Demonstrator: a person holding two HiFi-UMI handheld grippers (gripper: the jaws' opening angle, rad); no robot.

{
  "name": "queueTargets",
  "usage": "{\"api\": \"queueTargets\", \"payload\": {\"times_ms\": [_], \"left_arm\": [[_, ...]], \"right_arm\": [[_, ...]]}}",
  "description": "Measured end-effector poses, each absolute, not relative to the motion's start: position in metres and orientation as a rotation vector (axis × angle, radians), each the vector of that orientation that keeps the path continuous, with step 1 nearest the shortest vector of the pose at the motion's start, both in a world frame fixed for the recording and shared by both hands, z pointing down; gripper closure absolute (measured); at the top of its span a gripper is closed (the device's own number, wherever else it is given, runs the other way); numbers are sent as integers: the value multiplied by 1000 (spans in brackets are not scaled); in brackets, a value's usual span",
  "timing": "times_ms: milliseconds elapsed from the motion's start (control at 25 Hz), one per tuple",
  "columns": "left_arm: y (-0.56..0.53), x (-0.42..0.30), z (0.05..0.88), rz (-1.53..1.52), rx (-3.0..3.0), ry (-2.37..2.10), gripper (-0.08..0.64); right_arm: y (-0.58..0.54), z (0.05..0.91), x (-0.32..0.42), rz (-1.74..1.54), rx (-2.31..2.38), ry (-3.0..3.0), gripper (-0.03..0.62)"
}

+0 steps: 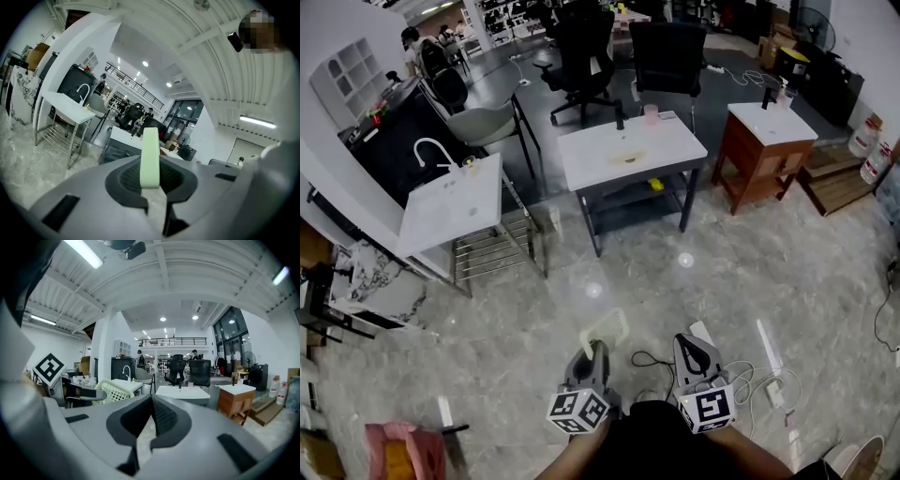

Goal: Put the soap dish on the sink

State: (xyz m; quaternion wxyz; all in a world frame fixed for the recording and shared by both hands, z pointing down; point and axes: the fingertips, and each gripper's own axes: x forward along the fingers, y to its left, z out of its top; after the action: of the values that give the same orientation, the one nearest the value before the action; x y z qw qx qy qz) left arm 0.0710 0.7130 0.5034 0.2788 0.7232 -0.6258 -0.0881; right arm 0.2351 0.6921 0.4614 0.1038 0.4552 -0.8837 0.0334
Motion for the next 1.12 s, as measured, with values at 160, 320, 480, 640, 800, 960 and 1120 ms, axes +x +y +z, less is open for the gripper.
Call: {"api": "queueTargets", "payload": {"times_ms": [160,320,480,640,800,960,1120], "left_arm": [[712,78,510,-197,1936,-1673,509],[702,72,511,-166,1953,-1701,509],[673,63,513,-156,1979,-1722,509],[630,59,519,-128,2026,-1711,509],[577,50,518,-84,2103,-1700,509],[526,24,515,-65,2120,-1724,509],[477,-9,515,-99,2094,-1726,509]], "right_arm": [[693,474,232,215,1323,-2635,597],[676,487,232,345,1347,-2646,597],[642,500,236,413,1392,-2603,597],[600,498,234,396,1397,-2575,597],[552,500,226,382,1415,-2538,597],[502,507,209,399,1413,-2492,597],[455,508,189,416,1389,-2460,597]]}}
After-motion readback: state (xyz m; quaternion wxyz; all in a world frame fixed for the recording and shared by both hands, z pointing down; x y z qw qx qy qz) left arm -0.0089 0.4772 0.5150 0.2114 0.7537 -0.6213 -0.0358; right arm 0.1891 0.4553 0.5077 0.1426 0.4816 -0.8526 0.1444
